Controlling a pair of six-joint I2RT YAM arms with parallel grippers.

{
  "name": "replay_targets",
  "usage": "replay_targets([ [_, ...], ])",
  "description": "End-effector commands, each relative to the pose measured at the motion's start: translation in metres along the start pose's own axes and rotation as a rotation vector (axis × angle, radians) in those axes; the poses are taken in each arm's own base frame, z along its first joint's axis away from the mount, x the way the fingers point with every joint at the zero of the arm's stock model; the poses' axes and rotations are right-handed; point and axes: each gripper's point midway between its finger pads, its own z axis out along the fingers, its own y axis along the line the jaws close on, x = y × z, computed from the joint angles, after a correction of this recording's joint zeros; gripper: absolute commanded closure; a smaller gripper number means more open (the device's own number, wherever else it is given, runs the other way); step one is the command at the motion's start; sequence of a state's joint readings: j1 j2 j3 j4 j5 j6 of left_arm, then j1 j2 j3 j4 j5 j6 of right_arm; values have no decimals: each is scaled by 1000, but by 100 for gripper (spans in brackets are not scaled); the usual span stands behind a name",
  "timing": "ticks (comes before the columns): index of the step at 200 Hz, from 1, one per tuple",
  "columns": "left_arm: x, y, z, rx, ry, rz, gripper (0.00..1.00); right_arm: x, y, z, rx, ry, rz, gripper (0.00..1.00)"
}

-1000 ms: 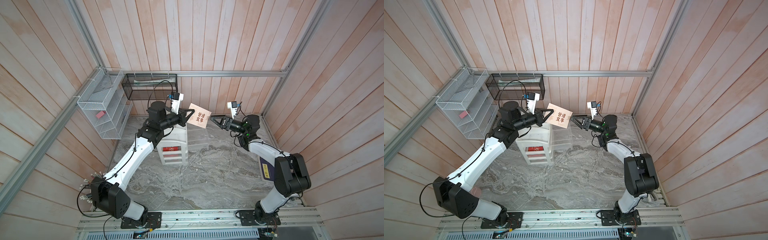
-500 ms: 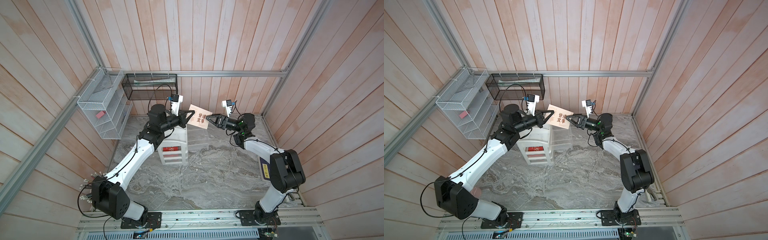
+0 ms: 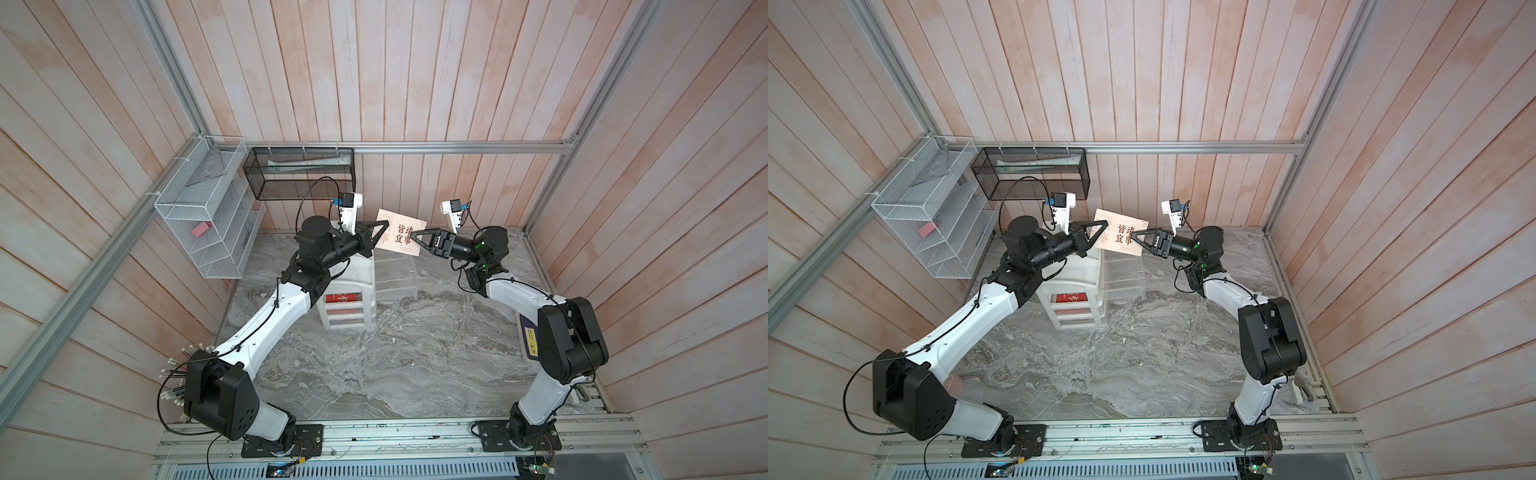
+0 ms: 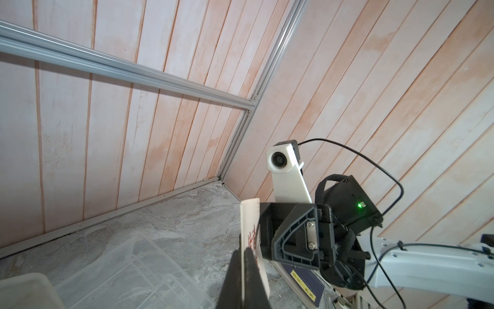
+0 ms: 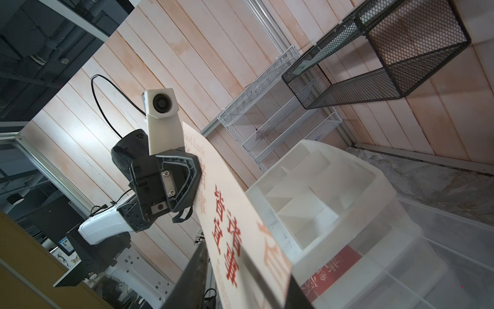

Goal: Take the postcards out of the drawer
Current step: Place the postcard at the center of the board.

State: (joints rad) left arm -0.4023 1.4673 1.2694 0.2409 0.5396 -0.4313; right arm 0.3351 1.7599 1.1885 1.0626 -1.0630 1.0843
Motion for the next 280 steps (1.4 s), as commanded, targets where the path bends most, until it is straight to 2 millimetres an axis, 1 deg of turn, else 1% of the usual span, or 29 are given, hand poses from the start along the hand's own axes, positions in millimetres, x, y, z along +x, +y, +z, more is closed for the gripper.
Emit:
replay_targets([
  [1,-11,-5,-5,1,-62,2,100,-4,9,5,-34,11,-25,69],
  [46,-12,3,-6,-38,-74,-6,100,-9,6,6,-18,5,14,83],
  [81,-10,9,-8,-73,-84,-14,100,-16,7,2,-6,-4,33,90],
  [104,-11,12,-8,-87,-87,-20,91,-22,9,0,-5,-1,32,94],
  [117,-10,12,-7,-89,-87,-23,84,-24,10,-2,-4,0,29,96],
  [134,-10,13,-7,-90,-88,-27,79,-29,10,-5,7,-5,30,98],
  [147,-10,13,-6,-88,-89,-27,79,-30,11,-6,6,4,26,100],
  [162,-10,15,-6,-97,-85,-27,69,-34,10,-9,14,1,24,100],
  [170,-10,17,-7,-113,-85,-27,66,-38,8,-13,23,-8,19,100],
  [187,-12,21,-13,-158,-86,-13,66,-52,-3,-26,63,-30,16,100],
  [215,-21,30,-33,-236,-91,-10,66,-74,-28,-49,150,-60,6,100],
  [248,-28,42,-60,-346,-62,-6,66,-93,-72,-80,260,-105,38,100],
  [265,-32,47,-76,-404,-51,6,65,-100,-101,-95,320,-117,58,100],
  [280,-32,53,-88,-454,-32,7,64,-101,-128,-102,384,-100,78,100],
])
